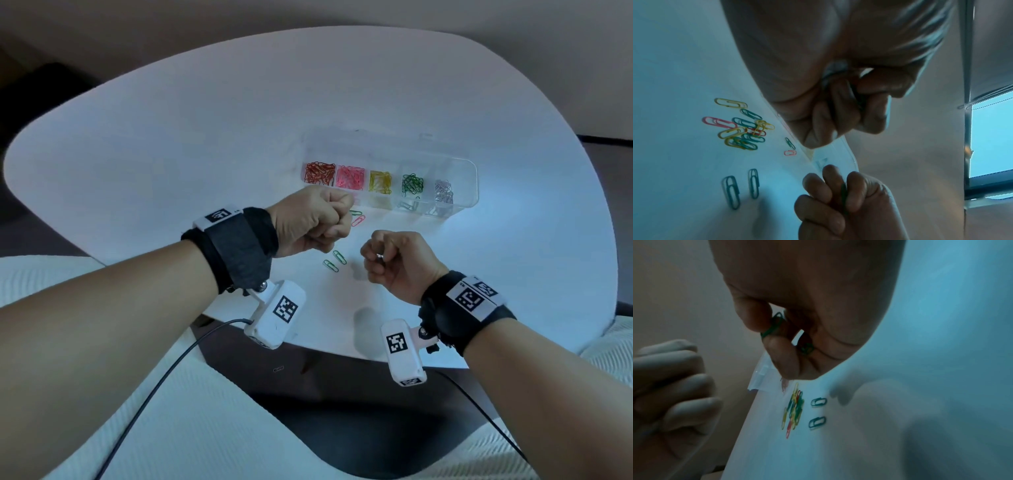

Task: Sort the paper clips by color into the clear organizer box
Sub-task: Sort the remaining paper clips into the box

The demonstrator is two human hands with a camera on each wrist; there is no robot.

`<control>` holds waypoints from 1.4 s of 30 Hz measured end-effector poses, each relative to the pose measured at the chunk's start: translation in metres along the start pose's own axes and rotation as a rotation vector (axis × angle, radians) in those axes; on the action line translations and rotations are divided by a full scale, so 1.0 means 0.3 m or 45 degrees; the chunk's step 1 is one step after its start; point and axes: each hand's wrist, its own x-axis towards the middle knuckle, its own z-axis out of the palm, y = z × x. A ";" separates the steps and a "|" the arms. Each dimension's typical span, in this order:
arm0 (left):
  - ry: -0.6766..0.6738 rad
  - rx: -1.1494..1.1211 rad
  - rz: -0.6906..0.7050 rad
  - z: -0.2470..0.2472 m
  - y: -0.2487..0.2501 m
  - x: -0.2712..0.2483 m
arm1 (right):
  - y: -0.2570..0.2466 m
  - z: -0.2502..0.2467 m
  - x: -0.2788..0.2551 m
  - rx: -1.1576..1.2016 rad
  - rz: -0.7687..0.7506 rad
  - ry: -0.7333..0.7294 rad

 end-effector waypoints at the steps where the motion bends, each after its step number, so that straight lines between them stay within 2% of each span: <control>1: -0.010 -0.011 0.023 -0.001 0.003 -0.003 | 0.000 0.007 0.005 0.004 -0.014 -0.002; 3: -0.012 -0.026 0.028 -0.006 0.008 -0.007 | 0.000 0.024 0.018 -0.004 -0.069 0.006; 5: 0.037 0.098 -0.008 -0.014 0.010 -0.001 | -0.003 0.039 0.033 -0.038 -0.147 0.018; 7: 0.107 0.564 -0.014 -0.026 0.001 0.012 | -0.008 0.050 0.048 -0.160 -0.186 0.044; 9: 0.170 1.182 -0.059 -0.032 -0.022 0.017 | -0.008 0.059 0.063 -0.569 -0.247 0.109; 11: 0.201 1.548 -0.150 -0.037 -0.053 0.015 | 0.003 0.066 0.073 -1.171 -0.330 0.248; 12: 0.198 1.633 -0.185 -0.039 -0.067 0.015 | 0.009 0.070 0.074 -1.404 -0.339 0.313; 14: 0.173 1.750 -0.195 -0.035 -0.087 0.019 | 0.020 0.080 0.069 -1.680 -0.316 0.352; 18: 0.107 1.888 -0.121 -0.011 -0.110 0.027 | 0.020 0.090 0.069 -1.897 -0.268 0.416; 21: 0.074 1.958 -0.132 -0.002 -0.133 0.031 | 0.031 0.086 0.075 -2.026 -0.227 0.470; 23: 0.055 1.982 -0.178 -0.007 -0.148 0.035 | 0.049 0.068 0.075 -2.023 -0.204 0.486; 25: 0.067 1.975 -0.206 -0.007 -0.151 0.035 | 0.054 0.047 0.068 -1.861 -0.179 0.472; 27: 0.058 1.986 -0.191 -0.009 -0.155 0.039 | 0.044 0.029 0.066 -1.410 -0.173 0.441; 30: 0.061 1.988 -0.189 -0.012 -0.161 0.044 | 0.018 0.017 0.055 -0.453 -0.087 0.298; 31: 0.063 1.982 -0.188 -0.012 -0.166 0.043 | 0.008 0.014 0.050 -0.222 -0.055 0.207; 33: 0.097 1.953 -0.203 -0.005 -0.163 0.037 | -0.022 0.021 0.042 0.017 -0.043 0.048; 36: 0.164 1.786 -0.211 -0.007 -0.137 0.030 | -0.068 0.036 0.042 0.092 -0.106 -0.039; 39: 0.249 1.454 -0.171 -0.010 -0.084 0.039 | -0.103 0.045 0.071 0.014 -0.112 0.026; 40: 0.280 1.345 -0.142 -0.013 -0.066 0.041 | -0.113 0.047 0.084 -0.103 -0.120 0.094; 42: 0.332 1.064 -0.145 -0.026 -0.033 0.040 | -0.127 0.051 0.108 -0.612 -0.208 0.312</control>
